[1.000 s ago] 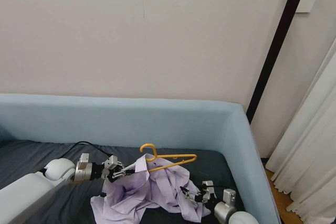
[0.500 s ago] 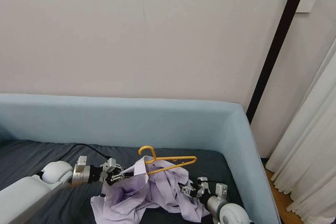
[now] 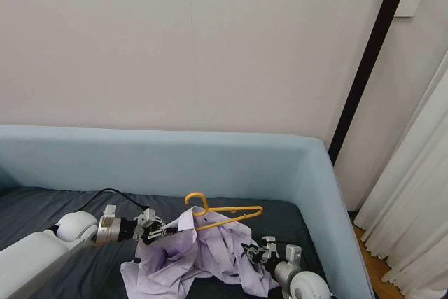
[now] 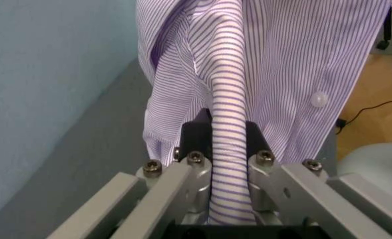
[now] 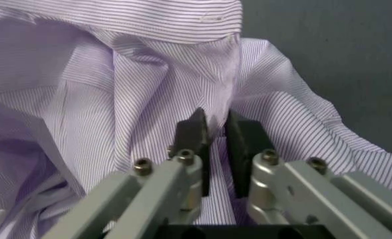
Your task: Pick up the clothes from the sofa and hang them on the clothes hanger.
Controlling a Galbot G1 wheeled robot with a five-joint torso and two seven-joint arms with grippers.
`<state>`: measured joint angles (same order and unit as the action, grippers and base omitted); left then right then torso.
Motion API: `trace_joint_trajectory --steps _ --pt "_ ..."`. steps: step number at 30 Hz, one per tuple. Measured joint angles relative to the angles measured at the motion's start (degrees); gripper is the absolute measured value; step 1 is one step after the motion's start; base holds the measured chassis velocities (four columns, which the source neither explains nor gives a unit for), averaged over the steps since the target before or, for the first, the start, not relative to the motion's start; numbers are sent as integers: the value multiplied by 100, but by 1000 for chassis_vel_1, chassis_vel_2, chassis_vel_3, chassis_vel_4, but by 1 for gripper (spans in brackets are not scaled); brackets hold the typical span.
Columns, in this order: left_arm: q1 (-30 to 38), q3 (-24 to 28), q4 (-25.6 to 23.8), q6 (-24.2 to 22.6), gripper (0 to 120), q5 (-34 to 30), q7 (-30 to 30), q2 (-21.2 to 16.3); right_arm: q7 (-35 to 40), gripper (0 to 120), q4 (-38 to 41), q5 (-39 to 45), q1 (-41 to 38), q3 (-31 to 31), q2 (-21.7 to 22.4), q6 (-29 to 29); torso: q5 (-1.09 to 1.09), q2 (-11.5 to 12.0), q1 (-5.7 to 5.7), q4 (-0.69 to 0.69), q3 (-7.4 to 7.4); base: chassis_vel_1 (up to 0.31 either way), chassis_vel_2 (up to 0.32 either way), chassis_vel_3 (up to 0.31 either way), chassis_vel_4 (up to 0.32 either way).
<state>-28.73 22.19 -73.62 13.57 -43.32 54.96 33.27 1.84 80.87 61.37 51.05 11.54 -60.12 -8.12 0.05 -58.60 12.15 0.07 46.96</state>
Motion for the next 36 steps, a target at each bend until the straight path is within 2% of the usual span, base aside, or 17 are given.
trace_joint_trajectory --steps 1,3,14,23,28,32,36 --pt "4 -7 34 3 2 6 1 15 -6 3 7 5 6 7 -2 45 0 0 0 0 0 0 0 0 0" --pt "16 -7 63 4 2 10 2 28 -10 0 18 8 10 10 -4 71 0 0 0 0 0 0 0 0 0" --pt "85 56 97 23 2 8 17 44 -90 0 97 5 74 -49 39 190 0 0 0 1 0 0 0 0 0" --pt "-71 -113 11 168 2 -145 187 -140 -203 0 364 -39 43 -293 241 337 0 0 0 0 0 0 0 0 0" --pt "-229 -411 -12 269 2 51 456 -205 -212 0 585 -129 -94 -317 476 340 2 0 0 0 0 0 0 0 0" --pt "-354 -821 -33 279 2 585 964 -261 -213 0 604 -346 -165 -324 602 357 0 0 0 0 0 0 0 0 0" --pt "-412 -1045 1 335 2 936 1031 -305 -214 0 703 -481 -172 -373 654 417 -1 0 0 0 0 0 0 0 0"
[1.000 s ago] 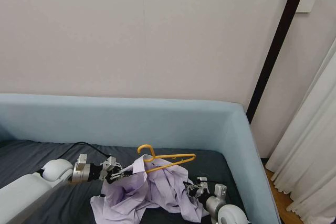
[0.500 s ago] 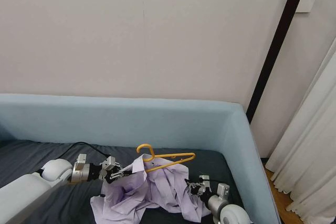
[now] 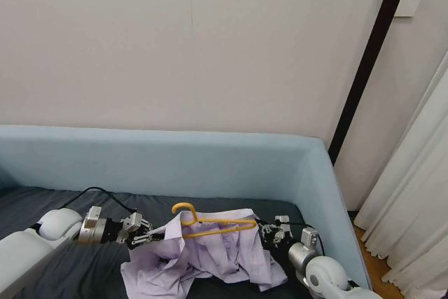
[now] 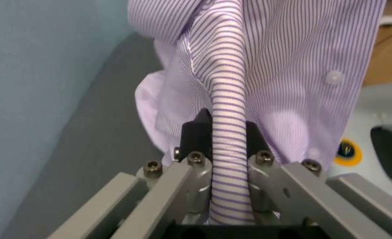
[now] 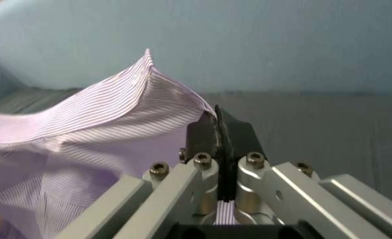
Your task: Pick up the clothes from the sofa and hang them on the clothes hanger.
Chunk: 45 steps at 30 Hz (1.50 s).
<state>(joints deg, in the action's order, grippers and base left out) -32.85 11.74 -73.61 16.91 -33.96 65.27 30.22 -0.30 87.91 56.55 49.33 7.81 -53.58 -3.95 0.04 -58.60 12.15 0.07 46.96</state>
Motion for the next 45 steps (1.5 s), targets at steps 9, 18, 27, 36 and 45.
trace_joint_trajectory --steps 9,18,27,36,45 --pt "-239 -349 -11 34 2 619 -415 1 76 0 759 -183 146 -132 212 69 1 0 0 0 0 0 0 0 0" --pt "-284 -364 -97 -65 2 815 -853 73 208 0 1963 -89 408 -310 686 3 1 0 0 0 0 0 0 0 0" --pt "324 536 -233 -385 2 389 -1485 215 417 0 2801 106 449 -418 990 -185 1 0 0 1 0 0 0 0 0" --pt "876 1165 -311 -557 2 -354 -2201 520 748 0 3261 269 506 -453 1138 -395 1 0 0 0 0 0 0 0 0" --pt "1385 1416 -645 -537 2 -1015 -2103 497 1058 0 3604 328 362 -282 1223 -498 0 0 0 1 0 0 0 0 0"
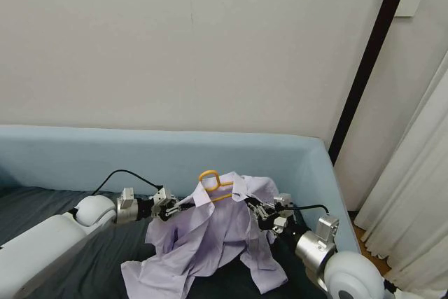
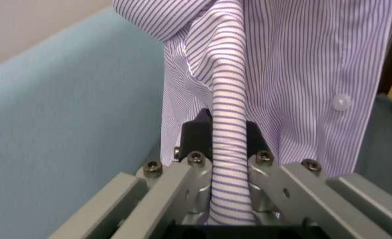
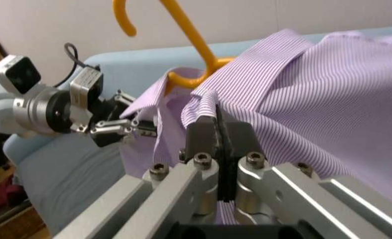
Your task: Pick up the clothes from the sofa and hang them on the clothes hanger.
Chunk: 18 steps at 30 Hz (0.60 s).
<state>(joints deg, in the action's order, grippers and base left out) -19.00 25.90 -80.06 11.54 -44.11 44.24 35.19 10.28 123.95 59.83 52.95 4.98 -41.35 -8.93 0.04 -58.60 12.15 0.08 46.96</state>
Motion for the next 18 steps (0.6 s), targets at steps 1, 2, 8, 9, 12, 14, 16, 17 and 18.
trace_joint_trajectory --steps 1,2,8,9,12,14,16,17,18 --pt "58 27 -32 0 2 -41 47 -31 30 0 40 17 -29 11 10 -6 0 0 0 0 0 0 0 0 0" --pt "164 82 -92 0 2 -113 133 -96 88 0 118 58 -86 26 26 -20 0 0 0 0 0 0 0 0 0" --pt "610 230 -297 46 2 -183 421 -337 284 0 631 265 -262 123 191 -122 1 0 0 -2 0 0 0 0 0" --pt "671 232 -307 60 2 -177 432 -354 284 0 716 264 -239 147 229 -127 2 0 0 -2 0 0 0 0 0" --pt "862 263 -308 94 2 -166 437 -402 268 0 933 199 -101 228 332 -147 1 0 0 0 0 0 0 0 0" --pt "992 286 -318 96 2 -176 433 -440 229 0 1041 97 1 276 375 -154 1 0 0 1 0 0 0 0 0" --pt "1048 297 -337 93 2 -186 427 -460 217 0 1068 67 27 296 391 -154 1 0 0 0 0 0 0 0 0" --pt "1107 308 -353 90 2 -190 420 -481 208 0 1088 51 39 310 408 -155 1 0 0 0 0 0 0 0 0" --pt "1173 328 -363 85 2 -199 413 -500 203 0 1113 42 43 319 427 -156 1 0 0 -1 0 0 0 0 0"
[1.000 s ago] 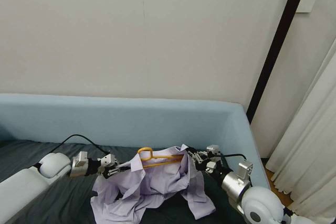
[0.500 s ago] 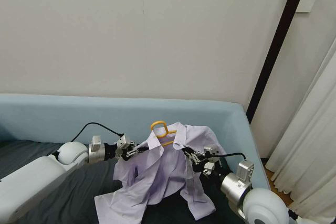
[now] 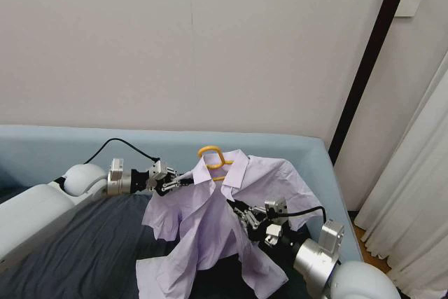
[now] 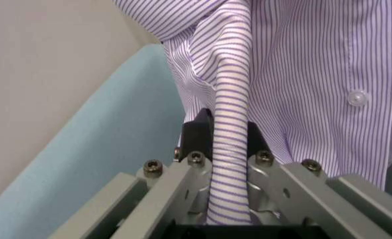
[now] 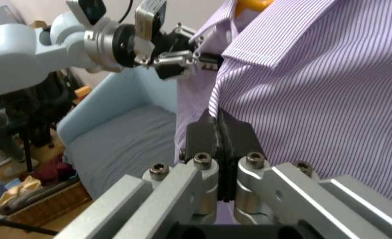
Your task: Pick up the clothes from the sofa and hang them on the clothes hanger.
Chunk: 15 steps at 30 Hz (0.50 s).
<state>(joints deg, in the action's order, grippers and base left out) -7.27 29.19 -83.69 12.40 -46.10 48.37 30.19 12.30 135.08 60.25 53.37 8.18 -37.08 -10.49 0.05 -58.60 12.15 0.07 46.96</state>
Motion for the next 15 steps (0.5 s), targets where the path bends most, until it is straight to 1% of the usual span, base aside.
trace_joint_trajectory --steps 6,9,15 --pt "263 141 -23 -10 2 -75 -5 -58 -40 0 81 -56 77 1 57 -6 0 0 0 0 0 0 0 0 0" --pt "455 268 -25 -11 2 -118 -6 -107 -137 0 79 -257 218 2 80 14 0 0 0 1 0 0 0 0 0" --pt "710 420 -60 22 2 -155 52 -215 -146 0 18 -373 271 67 -10 27 -1 0 0 0 0 0 0 0 0"
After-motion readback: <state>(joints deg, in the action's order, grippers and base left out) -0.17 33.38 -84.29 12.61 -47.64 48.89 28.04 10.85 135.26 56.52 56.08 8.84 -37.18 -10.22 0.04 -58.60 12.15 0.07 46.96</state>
